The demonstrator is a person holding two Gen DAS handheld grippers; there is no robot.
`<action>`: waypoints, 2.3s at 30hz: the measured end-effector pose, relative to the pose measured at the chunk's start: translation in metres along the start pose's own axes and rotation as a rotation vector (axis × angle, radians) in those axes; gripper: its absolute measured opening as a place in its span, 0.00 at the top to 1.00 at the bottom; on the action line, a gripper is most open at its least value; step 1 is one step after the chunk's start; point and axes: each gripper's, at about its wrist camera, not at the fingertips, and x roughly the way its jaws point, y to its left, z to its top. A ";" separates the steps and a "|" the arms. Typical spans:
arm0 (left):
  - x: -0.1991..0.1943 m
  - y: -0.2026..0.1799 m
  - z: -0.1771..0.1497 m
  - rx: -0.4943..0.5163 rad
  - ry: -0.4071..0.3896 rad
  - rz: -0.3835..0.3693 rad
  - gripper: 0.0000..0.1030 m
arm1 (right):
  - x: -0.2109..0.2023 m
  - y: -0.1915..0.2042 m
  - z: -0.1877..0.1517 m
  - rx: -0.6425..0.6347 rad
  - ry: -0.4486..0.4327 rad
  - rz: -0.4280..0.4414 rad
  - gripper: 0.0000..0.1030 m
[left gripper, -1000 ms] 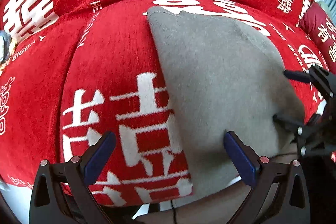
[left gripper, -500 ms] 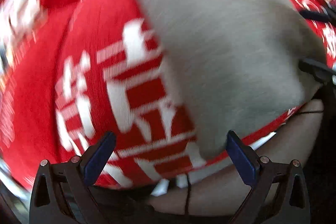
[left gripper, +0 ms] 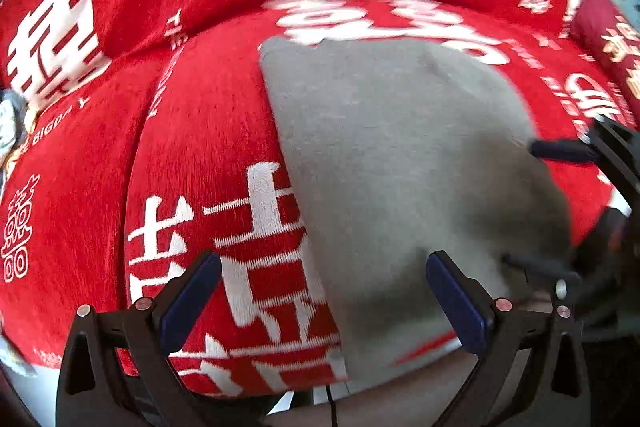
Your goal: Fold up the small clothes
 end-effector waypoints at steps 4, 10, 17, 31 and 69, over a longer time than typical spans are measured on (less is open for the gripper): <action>0.014 -0.005 0.000 -0.026 0.032 -0.019 0.00 | 0.010 -0.003 -0.011 0.011 0.011 -0.008 0.18; 0.014 -0.003 -0.004 -0.025 0.032 -0.025 0.00 | 0.007 -0.008 -0.022 0.019 0.021 -0.014 0.18; 0.001 -0.008 -0.001 0.010 0.008 0.030 0.00 | -0.004 -0.019 -0.028 0.070 0.059 -0.028 0.18; -0.001 0.009 0.031 -0.148 -0.053 0.099 0.00 | -0.004 -0.024 0.024 0.111 -0.006 -0.042 0.18; 0.064 0.021 0.123 -0.241 0.016 0.138 0.00 | 0.067 -0.134 0.062 0.591 0.068 0.051 0.14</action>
